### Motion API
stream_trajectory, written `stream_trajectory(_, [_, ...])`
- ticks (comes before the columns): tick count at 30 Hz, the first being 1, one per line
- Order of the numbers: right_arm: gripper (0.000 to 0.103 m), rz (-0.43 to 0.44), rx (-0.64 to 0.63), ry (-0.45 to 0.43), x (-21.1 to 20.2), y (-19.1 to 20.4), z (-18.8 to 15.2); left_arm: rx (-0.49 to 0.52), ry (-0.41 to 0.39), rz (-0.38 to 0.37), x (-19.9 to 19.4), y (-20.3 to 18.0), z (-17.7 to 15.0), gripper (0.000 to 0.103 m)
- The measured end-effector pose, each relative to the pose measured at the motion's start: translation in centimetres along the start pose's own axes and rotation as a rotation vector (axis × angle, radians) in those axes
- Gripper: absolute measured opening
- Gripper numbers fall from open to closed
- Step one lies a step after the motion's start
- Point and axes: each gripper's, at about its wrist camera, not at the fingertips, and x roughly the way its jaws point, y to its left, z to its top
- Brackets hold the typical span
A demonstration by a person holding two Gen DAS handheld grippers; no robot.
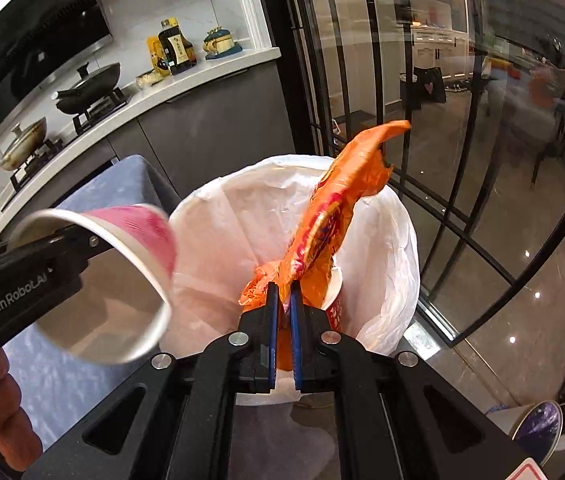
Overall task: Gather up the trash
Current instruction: 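Carry the cup and orange bag over the bin and open both tools, then grasp the green box with the left tool while the right tool grasps the red bag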
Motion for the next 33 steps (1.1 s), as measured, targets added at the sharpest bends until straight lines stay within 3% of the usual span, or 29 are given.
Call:
stream_trajectory(2, [0.009, -0.001, 0.005, 0.005, 0.4, -0.1, 0.1, 0.004, -0.005, -0.002, 0.2, -0.3, 0.1, 0.027])
stream_trajectory(7, [0.01, -0.003, 0.017, -0.002, 0.7, -0.1, 0.1, -0.003, -0.017, 0.011, 0.0, 0.0, 0.3, 0.048])
stream_trajectory(12, [0.02, 0.007, 0.022, -0.017, 0.2, 0.3, 0.2, -0.038, -0.024, 0.021, -0.3, 1.1, 0.5, 0.056])
stream_trajectory(15, [0.031, 0.01, 0.021, -0.033, -0.3, 0.5, 0.3, -0.058, -0.037, 0.032, -0.9, 1.9, 0.5, 0.057])
stream_trajectory(18, [0.036, 0.01, 0.02, -0.053, -1.1, 1.0, 0.5, -0.075, -0.043, 0.04, -1.5, 2.8, 0.6, 0.059])
stream_trajectory(20, [0.04, 0.012, 0.023, -0.067, -1.7, 1.3, 0.7, -0.091, -0.049, 0.047, -2.0, 3.5, 0.5, 0.066])
stream_trajectory(33, [0.052, 0.051, -0.041, -0.135, -4.9, 6.8, 1.2, -0.169, -0.093, 0.101, -5.7, 9.3, -0.8, 0.069])
